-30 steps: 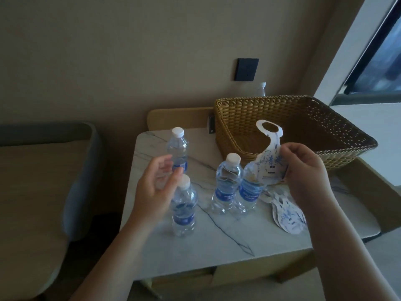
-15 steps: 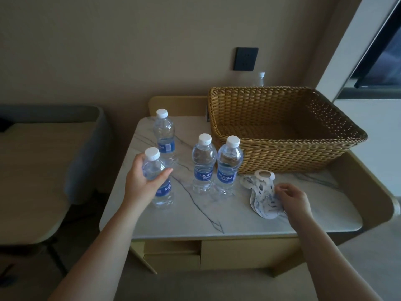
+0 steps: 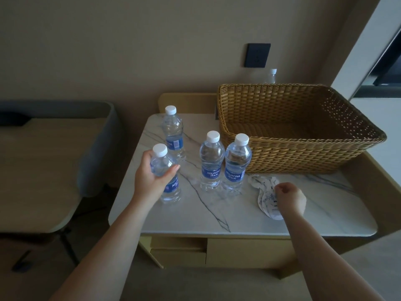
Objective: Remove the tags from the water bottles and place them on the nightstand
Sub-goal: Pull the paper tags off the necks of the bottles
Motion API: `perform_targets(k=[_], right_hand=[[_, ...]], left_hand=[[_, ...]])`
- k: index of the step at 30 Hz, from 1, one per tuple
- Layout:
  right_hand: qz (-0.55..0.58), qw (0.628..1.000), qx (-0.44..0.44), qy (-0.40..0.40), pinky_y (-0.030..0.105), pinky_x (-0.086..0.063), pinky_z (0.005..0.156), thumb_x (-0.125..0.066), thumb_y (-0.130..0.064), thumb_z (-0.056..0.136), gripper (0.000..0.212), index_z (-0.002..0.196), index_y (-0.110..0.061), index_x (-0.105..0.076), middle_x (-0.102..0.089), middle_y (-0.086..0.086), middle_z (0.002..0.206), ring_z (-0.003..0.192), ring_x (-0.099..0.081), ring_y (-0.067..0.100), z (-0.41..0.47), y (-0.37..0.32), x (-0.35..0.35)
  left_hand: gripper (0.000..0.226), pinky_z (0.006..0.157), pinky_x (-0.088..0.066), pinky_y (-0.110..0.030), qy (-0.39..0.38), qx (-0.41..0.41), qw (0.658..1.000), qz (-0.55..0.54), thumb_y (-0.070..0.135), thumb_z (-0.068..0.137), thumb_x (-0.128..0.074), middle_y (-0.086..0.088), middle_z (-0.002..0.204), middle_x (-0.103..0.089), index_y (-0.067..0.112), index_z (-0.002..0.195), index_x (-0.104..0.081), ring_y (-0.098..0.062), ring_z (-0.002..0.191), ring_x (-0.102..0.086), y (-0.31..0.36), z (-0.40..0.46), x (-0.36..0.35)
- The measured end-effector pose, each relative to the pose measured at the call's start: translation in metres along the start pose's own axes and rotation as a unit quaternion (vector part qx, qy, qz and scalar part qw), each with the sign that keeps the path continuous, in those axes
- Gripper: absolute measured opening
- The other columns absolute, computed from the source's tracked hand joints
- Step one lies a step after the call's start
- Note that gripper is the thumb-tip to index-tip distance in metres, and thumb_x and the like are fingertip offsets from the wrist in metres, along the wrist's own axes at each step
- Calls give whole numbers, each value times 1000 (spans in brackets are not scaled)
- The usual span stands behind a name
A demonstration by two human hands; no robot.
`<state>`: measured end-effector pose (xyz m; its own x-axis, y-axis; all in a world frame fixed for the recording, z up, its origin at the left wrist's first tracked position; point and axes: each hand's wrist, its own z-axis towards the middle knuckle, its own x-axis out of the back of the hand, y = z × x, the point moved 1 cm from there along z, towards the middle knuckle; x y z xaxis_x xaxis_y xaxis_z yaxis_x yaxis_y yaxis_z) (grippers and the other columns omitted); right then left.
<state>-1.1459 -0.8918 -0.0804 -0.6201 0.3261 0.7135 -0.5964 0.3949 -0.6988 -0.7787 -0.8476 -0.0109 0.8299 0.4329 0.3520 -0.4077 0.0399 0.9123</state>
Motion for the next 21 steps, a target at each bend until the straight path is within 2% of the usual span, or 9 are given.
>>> perform_targets(k=[3, 5, 7, 9, 11, 14, 16, 19, 21], right_hand=[[-33, 998, 37, 29, 36, -35, 82, -58, -30, 89, 28, 110, -13, -65, -63, 13, 110, 109, -46, 35, -10, -10, 7], [85, 992, 82, 45, 37, -37, 88, -65, -37, 84, 41, 116, -14, -59, -58, 8, 114, 112, -47, 29, -26, -32, 11], [191, 969, 153, 33, 31, -39, 89, -72, -43, 77, 61, 128, -20, -48, -52, -1, 117, 111, -48, 16, -47, -64, 12], [208, 955, 213, -3, 23, -36, 88, -74, -52, 70, 81, 137, -26, -37, -47, -5, 121, 112, -44, 7, -63, -92, 8], [194, 950, 239, -44, 23, -34, 89, -73, -59, 63, 94, 141, -27, -30, -43, -3, 128, 116, -41, 7, -69, -112, 2], [193, 953, 218, -79, 28, -35, 91, -80, -51, 62, 95, 139, -25, -32, -41, 2, 135, 120, -40, 11, -65, -127, -8], [196, 955, 210, -73, 27, -39, 87, -84, -43, 63, 89, 135, -25, -34, -48, 0, 131, 117, -47, 16, -61, -129, -12], [188, 958, 207, -64, 18, -38, 70, -86, -39, 63, 84, 128, -32, -32, -55, -8, 117, 104, -56, 15, -59, -129, -14], [176, 961, 205, -60, 20, -39, 71, -87, -36, 62, 86, 128, -32, -32, -57, -6, 117, 102, -56, 15, -58, -130, -15]], left_hand=[[56, 73, -46, -17, 1, -12, 1000, -2, 39, 71, -82, 40, 99, -55, 46, 111, -43, 17, 96, -55, 0, 0, -1], [57, 74, -45, -16, 4, -19, 1000, -4, 40, 71, -82, 45, 100, -52, 47, 111, -42, 20, 98, -52, 0, -2, -2], [61, 78, -46, -17, 5, -23, 1000, -13, 43, 69, -81, 42, 104, -52, 48, 114, -41, 18, 102, -51, 2, -3, -3], [75, 86, -44, -17, -2, -17, 999, -35, 50, 63, -80, 36, 116, -48, 49, 124, -36, 12, 109, -49, 4, -6, -4], [92, 91, -40, -15, -6, -14, 998, -54, 52, 58, -79, 26, 128, -42, 43, 136, -30, 10, 114, -45, 4, -8, -5], [103, 97, -42, -23, -15, -16, 997, -78, 52, 56, -80, 17, 137, -41, 37, 143, -27, 2, 121, -45, 1, -12, -7], [107, 95, -45, -22, -13, -19, 996, -86, 55, 53, -80, 14, 137, -44, 36, 144, -27, -1, 121, -48, -1, -13, -8], [106, 82, -45, -7, -4, -19, 996, -86, 62, 50, -79, 31, 124, -45, 39, 140, -29, 16, 109, -50, -4, -13, -7], [97, 76, -44, -2, -2, -21, 998, -60, 68, 49, -76, 38, 117, -45, 43, 131, -33, 22, 104, -49, -8, -13, -7]])
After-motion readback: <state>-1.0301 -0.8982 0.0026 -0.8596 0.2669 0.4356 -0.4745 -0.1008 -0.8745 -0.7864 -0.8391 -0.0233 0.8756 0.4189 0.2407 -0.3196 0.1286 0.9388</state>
